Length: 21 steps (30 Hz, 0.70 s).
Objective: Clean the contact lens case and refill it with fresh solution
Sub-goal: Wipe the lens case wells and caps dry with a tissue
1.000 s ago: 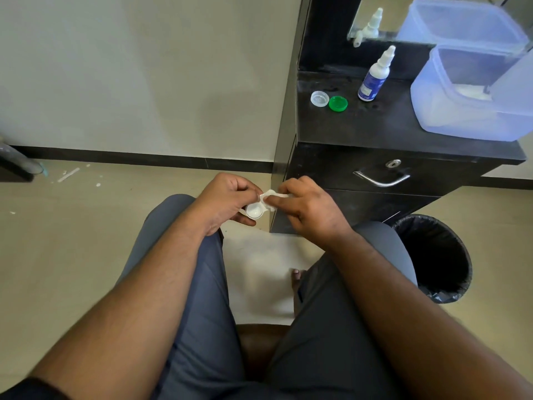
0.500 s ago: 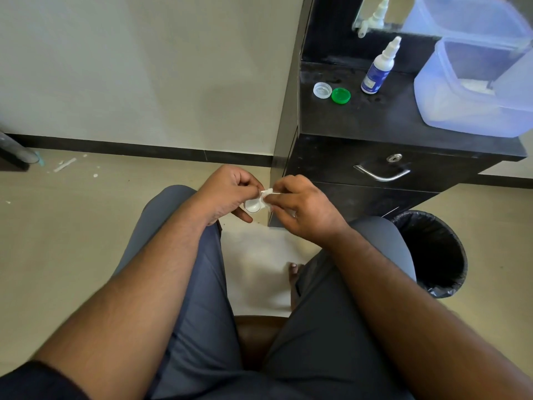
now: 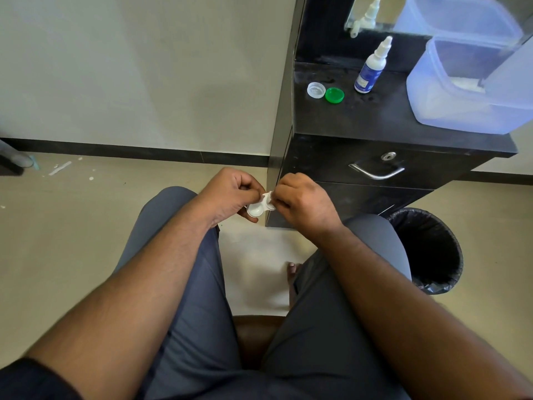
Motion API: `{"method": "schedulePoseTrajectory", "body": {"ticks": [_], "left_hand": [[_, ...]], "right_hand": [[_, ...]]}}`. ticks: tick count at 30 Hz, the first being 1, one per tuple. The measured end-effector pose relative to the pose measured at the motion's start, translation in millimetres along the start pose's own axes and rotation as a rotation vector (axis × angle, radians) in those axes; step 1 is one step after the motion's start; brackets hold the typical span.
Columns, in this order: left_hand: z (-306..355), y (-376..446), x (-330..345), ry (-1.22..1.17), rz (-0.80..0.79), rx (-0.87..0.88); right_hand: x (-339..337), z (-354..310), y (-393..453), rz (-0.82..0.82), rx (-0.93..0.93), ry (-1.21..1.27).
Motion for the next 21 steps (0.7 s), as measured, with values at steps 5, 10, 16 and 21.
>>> {"method": "schedulePoseTrajectory", "body": {"ticks": [5, 10, 16, 21], "left_hand": [[6.0, 0.8, -0.4, -0.051, 0.058, 0.039], [1.7, 3.7, -3.7, -0.083, 0.117, 0.038], [-0.6, 3.8, -8.1, -0.064, 0.147, 0.022], [-1.6, 5.1, -11.0, -0.094, 0.175, 0.009]], "right_hand": [[3.4, 30.0, -4.2, 0.043, 0.488, 0.271], [4.5, 36.5, -7.5, 0.057, 0.594, 0.398], [9.9, 25.8, -4.4, -0.080, 0.382, 0.283], [11.3, 10.8, -0.7, -0.127, 0.199, 0.064]]}}
Point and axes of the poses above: each hand's wrist, its own y-axis towards the middle knuckle, its own x-axis out of the palm, z = x × y, the point moved 8 cm from there along y, towards the middle knuckle, and after that the axes turned 3 degrees about -y, right-handed, at the moved point
